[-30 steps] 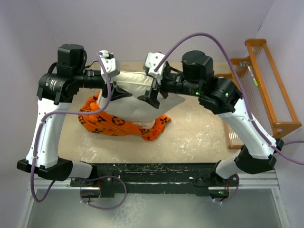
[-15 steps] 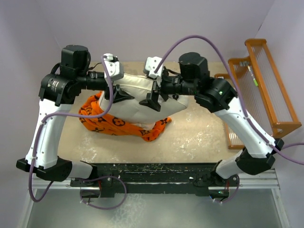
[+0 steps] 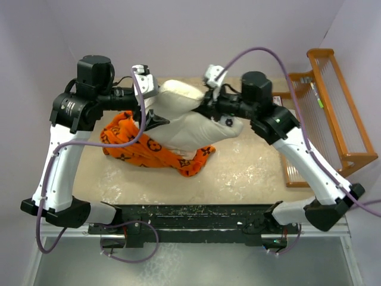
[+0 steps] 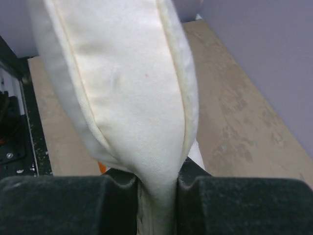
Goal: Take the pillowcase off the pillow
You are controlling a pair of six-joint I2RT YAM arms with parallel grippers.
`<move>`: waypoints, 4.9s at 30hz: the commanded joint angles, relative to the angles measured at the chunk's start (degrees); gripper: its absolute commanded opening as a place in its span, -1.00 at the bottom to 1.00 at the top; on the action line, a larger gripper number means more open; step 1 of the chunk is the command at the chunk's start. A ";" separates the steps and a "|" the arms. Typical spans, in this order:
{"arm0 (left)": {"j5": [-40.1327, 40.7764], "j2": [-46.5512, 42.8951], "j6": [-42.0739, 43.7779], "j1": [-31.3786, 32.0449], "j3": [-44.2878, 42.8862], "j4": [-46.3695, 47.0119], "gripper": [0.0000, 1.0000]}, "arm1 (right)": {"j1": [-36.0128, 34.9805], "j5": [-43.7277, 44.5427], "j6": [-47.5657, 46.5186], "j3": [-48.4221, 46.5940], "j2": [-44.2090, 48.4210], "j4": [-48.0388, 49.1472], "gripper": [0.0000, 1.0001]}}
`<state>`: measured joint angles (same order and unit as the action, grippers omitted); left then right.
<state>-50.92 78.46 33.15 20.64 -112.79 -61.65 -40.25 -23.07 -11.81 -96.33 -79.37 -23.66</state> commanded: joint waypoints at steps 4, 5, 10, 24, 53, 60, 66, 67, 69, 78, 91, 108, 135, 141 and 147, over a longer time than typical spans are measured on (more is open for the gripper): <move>2.12 0.81 8.23 -19.61 9.51 -2.14 0.99 | 12.32 -5.58 3.82 14.19 16.33 16.18 -1.00; 1.45 1.41 10.93 -22.34 11.18 -3.20 0.99 | 12.69 -6.24 3.70 15.08 17.12 16.31 -1.00; 5.10 1.65 20.11 -26.89 21.62 -2.52 0.89 | 13.45 -7.90 4.09 16.64 17.55 16.19 -1.00; -8.92 6.91 -9.89 -32.35 26.30 17.72 0.81 | 13.54 -17.06 5.15 17.33 17.19 17.06 -1.00; -0.97 3.78 -28.84 -30.91 40.69 38.32 -1.00 | 13.53 -14.68 15.63 18.21 23.45 34.33 -1.00; 24.33 4.86 -17.47 -33.59 39.32 36.97 -1.00 | 13.53 -2.01 20.60 18.50 26.53 47.13 -1.00; 29.26 5.55 -11.92 -38.18 42.32 41.11 -1.00 | 13.53 2.74 23.77 18.17 28.25 53.35 -1.00; 30.16 5.95 -11.02 -38.74 42.71 41.71 -1.00 | 13.53 2.76 24.09 17.96 28.56 53.85 -1.00; 31.74 6.89 -9.22 -39.94 43.71 43.05 -1.00 | 13.53 2.78 24.50 16.95 29.11 53.90 -1.00; 34.92 10.11 -4.71 -46.53 46.27 48.78 -1.00 | 13.53 17.16 17.93 13.65 32.94 47.27 -1.00; 26.24 1.32 -10.32 -40.54 34.92 43.40 -1.00 | 13.58 19.95 16.49 15.11 29.36 38.40 -1.00; 16.84 -2.23 -21.16 -37.86 17.43 46.12 0.00 | 13.53 17.23 31.83 25.30 19.78 46.51 -1.00; 11.67 -8.20 -6.48 -33.90 45.18 32.32 0.99 | 13.99 42.89 25.78 26.85 7.62 20.00 1.00; 17.52 -9.97 -15.06 -33.85 55.55 43.66 0.99 | 14.06 59.94 31.66 37.78 12.49 17.51 1.00; 19.86 -8.78 -18.66 -33.93 60.04 47.58 0.99 | 14.23 65.54 37.75 46.60 17.83 5.91 1.00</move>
<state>-33.10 69.63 18.76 -13.37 -54.43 -21.15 -26.15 33.58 21.12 -51.77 -64.23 -10.28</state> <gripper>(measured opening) 0.993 0.995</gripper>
